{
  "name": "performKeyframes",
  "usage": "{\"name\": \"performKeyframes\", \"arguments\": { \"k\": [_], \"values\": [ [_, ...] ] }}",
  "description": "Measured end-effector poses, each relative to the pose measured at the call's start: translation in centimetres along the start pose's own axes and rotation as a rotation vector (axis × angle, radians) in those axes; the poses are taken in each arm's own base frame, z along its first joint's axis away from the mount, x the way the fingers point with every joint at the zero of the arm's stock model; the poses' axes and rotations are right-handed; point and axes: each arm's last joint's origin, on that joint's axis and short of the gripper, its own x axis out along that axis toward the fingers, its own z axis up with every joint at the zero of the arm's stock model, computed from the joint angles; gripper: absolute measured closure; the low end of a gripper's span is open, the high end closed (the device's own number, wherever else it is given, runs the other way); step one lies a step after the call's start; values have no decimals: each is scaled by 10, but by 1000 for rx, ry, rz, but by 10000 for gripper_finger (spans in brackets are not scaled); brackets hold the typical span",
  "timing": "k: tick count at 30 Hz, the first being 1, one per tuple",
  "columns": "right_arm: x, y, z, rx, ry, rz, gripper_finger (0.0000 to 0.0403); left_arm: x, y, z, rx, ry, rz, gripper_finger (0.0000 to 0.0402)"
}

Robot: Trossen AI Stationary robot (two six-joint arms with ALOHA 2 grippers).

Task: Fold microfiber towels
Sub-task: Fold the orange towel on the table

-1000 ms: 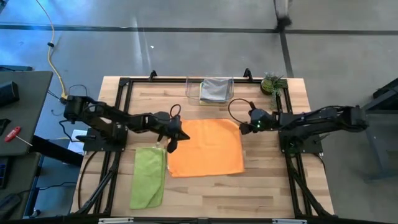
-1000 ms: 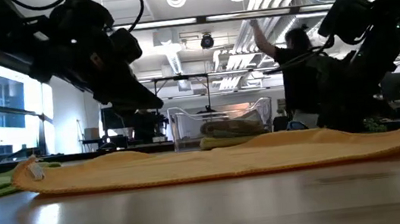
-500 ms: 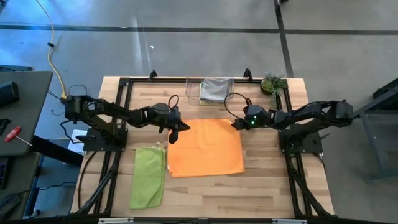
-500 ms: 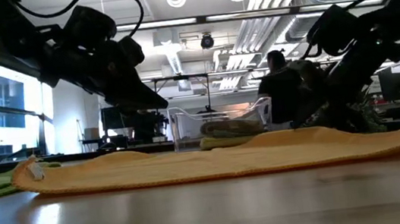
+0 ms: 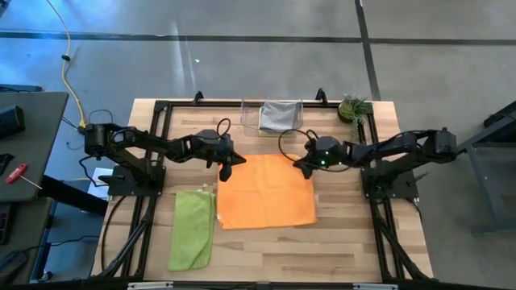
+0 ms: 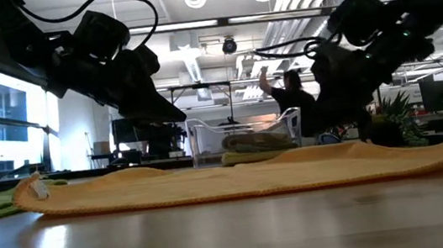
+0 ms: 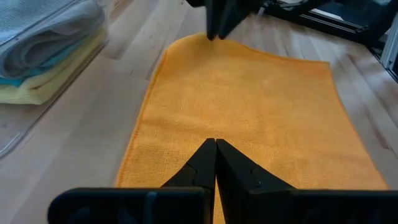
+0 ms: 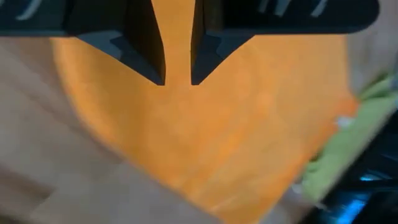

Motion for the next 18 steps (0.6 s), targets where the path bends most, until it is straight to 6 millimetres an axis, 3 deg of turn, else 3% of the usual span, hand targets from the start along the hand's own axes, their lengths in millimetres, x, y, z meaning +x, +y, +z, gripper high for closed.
{"name": "performKeyframes", "arguments": {
  "k": [6, 11, 15, 18],
  "values": [
    [-1, -7, 36, -139, 115, -211, 290, 0, 0, 0, 1, 1, 0, 401],
    [-4, -14, 67, -246, 219, -183, 236, 0, 0, -2, -5, 19, 0, 401],
    [-13, -28, 68, -145, 323, -147, 217, 1, -3, -5, -15, 51, -7, 401],
    [-22, -35, 53, -41, 352, -151, 215, 2, -7, -7, -12, 69, -17, 401]
  ]
}}
